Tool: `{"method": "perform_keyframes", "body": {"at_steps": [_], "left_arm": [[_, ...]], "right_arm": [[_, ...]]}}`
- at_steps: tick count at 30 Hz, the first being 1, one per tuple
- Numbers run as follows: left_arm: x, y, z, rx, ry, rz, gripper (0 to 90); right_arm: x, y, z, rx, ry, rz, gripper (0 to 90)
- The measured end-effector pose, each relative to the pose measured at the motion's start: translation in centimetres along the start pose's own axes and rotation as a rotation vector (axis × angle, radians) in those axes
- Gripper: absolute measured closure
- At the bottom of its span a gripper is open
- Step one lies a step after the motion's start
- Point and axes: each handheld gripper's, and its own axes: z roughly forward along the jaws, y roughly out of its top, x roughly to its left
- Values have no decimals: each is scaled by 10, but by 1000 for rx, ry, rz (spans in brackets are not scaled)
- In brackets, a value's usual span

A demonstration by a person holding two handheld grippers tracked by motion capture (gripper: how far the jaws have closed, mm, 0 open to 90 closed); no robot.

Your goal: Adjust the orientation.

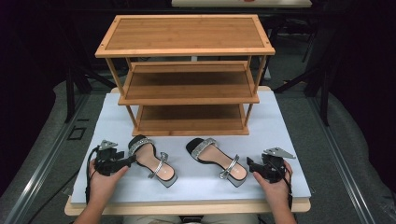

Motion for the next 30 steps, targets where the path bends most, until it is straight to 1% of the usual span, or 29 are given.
{"method": "perform_keyframes", "body": {"at_steps": [1,2,5,7,8,9,11,14,17,18,22,23,24,25,28,29,30], "left_arm": [[-2,1,-2,-9,1,4,422],[-4,1,-5,-16,-9,8,425],[-12,2,-15,-26,-70,15,457],[-18,3,-23,-28,-96,38,478],[-20,4,-27,-27,-110,50,485],[-23,5,-31,-28,-125,56,487],[-28,6,-38,-23,-150,72,484],[-41,9,-50,-47,-218,75,469],[-55,9,-59,-64,-253,113,442],[-59,9,-61,-61,-271,129,434],[-74,8,-64,-59,-324,175,400],[-78,8,-64,-48,-329,192,398],[-81,8,-63,-40,-333,211,398],[-84,8,-61,-28,-337,219,398],[-90,4,-50,10,-343,230,402],[-91,2,-47,25,-339,233,419],[-92,1,-45,40,-328,244,471]], "right_arm": [[0,0,0,-1,-3,-1,331],[0,0,0,-3,-6,0,331],[-1,0,-1,-6,-13,6,331],[-2,0,-2,-8,-8,11,332],[-3,0,-1,-20,-4,15,332],[-3,0,-2,-22,-6,18,331],[-3,-1,-2,-24,-6,18,331],[-4,-1,-3,-12,-12,21,332],[-4,-1,-2,-9,-10,25,332],[-4,-1,-2,-10,-10,23,332],[-5,-1,-3,-14,-15,31,332],[-5,-1,-3,-13,-15,34,332],[-5,-1,-3,-15,-14,38,332],[-6,-1,-3,-15,-13,43,332],[-6,-1,-3,-18,-9,44,332],[-7,-1,-3,-19,-11,45,332],[-7,-1,-3,-13,-13,44,332]]}}
